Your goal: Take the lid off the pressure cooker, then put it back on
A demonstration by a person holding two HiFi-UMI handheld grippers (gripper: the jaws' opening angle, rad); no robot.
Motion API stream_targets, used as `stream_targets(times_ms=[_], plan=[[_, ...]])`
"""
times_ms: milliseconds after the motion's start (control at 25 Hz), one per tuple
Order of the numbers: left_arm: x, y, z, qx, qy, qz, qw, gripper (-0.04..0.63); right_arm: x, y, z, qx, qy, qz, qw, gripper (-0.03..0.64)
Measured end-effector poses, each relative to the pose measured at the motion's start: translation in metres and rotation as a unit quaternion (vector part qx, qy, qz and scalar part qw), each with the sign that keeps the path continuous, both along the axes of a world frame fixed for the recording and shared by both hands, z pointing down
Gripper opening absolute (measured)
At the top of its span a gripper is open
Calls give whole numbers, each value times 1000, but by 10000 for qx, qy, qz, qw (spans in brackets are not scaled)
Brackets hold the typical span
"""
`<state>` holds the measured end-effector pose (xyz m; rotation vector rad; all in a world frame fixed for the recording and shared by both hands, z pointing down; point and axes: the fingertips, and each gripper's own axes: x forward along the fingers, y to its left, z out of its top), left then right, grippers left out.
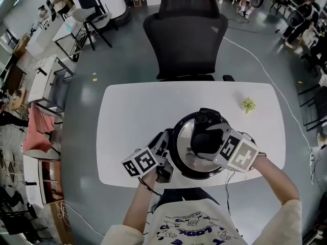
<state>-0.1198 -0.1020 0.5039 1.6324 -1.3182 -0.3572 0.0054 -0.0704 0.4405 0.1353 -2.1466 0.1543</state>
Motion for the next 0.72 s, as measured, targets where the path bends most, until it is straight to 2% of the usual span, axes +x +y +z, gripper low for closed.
stream_targets(times_ms=[320,720], plan=[[-1,1,0,-18,-43,-32,10000,121,0,3,4,-151,700,-290,9970,305],[-1,2,0,-66,-153,-182,9997,121,1,4,4,-167,754,-255,9967,302]])
